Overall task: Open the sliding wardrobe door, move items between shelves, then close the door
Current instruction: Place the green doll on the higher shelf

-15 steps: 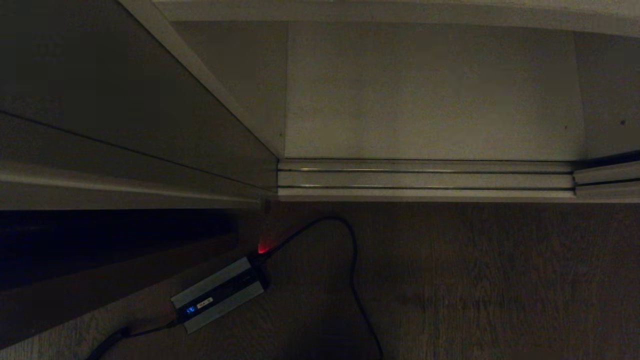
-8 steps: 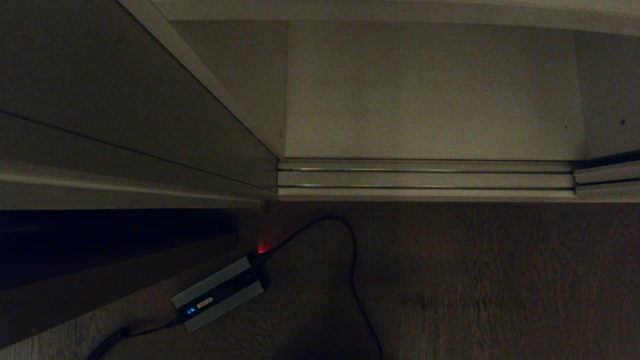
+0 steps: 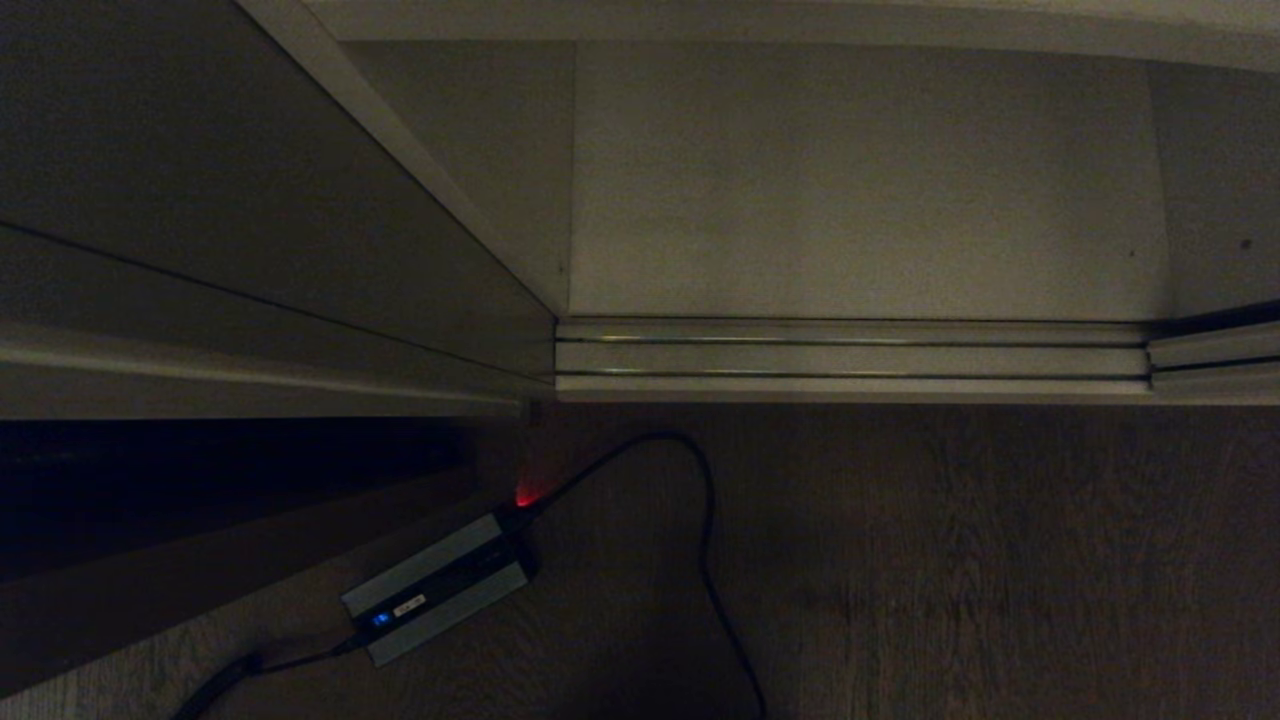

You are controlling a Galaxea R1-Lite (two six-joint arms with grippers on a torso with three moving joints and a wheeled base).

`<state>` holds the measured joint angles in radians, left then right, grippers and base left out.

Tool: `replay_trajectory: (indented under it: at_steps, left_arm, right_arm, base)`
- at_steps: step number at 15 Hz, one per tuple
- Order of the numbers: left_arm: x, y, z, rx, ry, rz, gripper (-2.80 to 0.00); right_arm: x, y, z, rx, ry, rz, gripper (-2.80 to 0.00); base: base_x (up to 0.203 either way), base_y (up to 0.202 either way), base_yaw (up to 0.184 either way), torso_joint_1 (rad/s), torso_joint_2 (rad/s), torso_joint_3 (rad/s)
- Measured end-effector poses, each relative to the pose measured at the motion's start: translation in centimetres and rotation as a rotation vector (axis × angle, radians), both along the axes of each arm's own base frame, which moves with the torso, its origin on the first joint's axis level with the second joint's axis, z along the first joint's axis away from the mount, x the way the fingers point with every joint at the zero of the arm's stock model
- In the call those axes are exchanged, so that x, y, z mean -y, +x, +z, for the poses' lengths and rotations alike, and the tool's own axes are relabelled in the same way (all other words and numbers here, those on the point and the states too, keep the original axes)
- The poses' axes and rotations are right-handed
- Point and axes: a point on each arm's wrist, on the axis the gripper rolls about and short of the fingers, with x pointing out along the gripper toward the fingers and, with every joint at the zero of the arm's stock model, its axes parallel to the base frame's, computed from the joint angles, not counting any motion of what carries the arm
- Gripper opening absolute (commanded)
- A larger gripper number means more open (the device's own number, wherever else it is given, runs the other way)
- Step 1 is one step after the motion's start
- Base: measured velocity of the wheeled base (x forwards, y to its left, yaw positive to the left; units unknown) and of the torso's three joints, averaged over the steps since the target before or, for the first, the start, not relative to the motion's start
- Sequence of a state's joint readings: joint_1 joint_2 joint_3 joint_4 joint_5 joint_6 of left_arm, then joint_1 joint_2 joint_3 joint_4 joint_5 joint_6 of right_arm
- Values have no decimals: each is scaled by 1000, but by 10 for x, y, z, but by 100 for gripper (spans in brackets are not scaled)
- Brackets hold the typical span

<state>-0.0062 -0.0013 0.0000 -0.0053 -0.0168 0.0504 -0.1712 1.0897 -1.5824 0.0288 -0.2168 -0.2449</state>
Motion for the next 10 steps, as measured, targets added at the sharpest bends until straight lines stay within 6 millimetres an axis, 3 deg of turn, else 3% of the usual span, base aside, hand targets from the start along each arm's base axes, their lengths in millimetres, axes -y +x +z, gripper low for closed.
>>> replay_trajectory:
  at_steps: [4, 7, 8, 9, 10]
  left_arm:
    - [0, 0, 0, 0, 0, 0, -280]
    - [0, 0, 0, 0, 0, 0, -280]
    - [0, 0, 0, 0, -1, 0, -280]
    - [0, 0, 0, 0, 0, 0, -280]
    - [0, 0, 0, 0, -1, 0, -280]
  right_arm:
    - [4, 15, -29, -88, 37, -4, -280]
    - [5, 19, -30, -74, 103, 25, -280]
    - [5, 19, -29, -69, 106, 27, -260]
    - [5, 19, -28, -65, 107, 29, 0]
    - [5, 18, -27, -60, 105, 29, 0]
  base:
    - [0, 0, 0, 0, 0, 0]
    - [0, 0, 0, 0, 0, 0]
    - [0, 0, 0, 0, 0, 0]
    - [0, 0, 0, 0, 0, 0]
    - [0, 0, 0, 0, 0, 0]
